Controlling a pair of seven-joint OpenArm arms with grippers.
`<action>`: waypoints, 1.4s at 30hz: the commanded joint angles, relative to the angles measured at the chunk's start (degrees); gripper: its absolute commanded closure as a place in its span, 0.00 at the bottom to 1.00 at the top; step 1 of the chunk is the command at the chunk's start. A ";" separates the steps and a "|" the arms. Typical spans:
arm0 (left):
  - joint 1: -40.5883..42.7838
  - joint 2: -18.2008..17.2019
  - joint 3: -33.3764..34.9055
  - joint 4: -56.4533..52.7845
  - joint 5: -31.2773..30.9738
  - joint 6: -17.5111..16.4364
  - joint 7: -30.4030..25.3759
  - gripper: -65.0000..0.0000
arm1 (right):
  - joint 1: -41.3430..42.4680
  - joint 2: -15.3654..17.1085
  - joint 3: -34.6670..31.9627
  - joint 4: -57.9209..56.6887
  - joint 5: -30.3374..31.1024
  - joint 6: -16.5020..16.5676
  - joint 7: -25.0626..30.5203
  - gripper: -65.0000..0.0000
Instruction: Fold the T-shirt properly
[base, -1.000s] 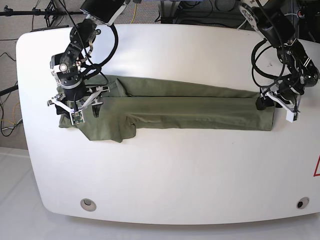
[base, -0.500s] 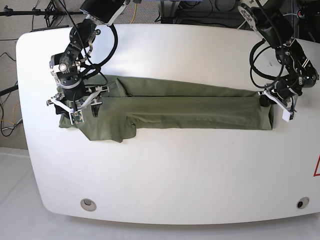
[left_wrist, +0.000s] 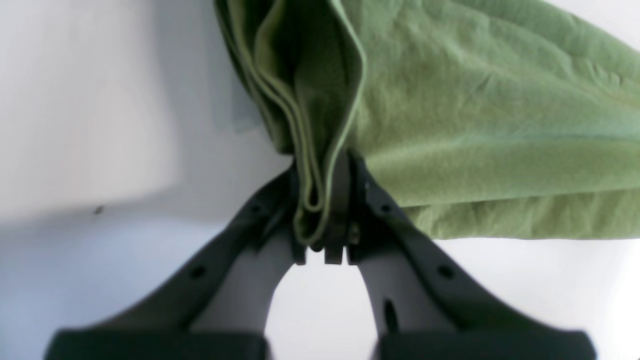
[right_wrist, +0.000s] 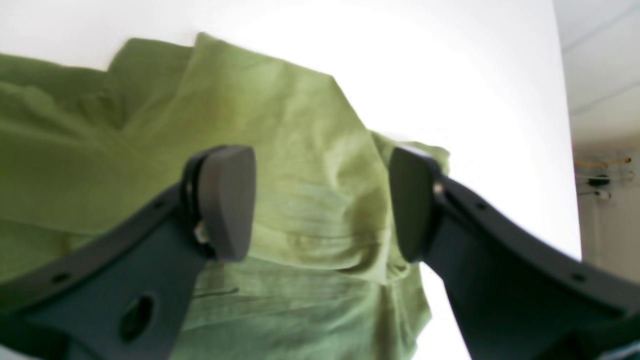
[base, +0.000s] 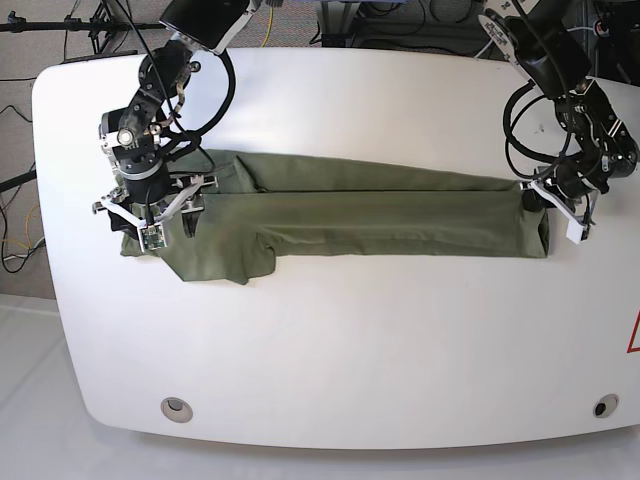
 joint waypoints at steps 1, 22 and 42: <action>-0.77 -1.00 -0.05 1.73 0.65 -0.06 -0.92 0.97 | 1.04 0.21 -0.10 0.60 0.53 -0.32 1.62 0.38; 0.31 -0.80 0.75 13.03 1.10 -0.06 -0.89 0.46 | 1.05 0.19 0.16 1.41 0.43 -0.32 1.42 0.38; 0.89 -0.94 4.72 15.19 0.92 -0.06 0.49 0.88 | 0.74 0.19 -0.17 1.22 0.69 -0.32 1.09 0.38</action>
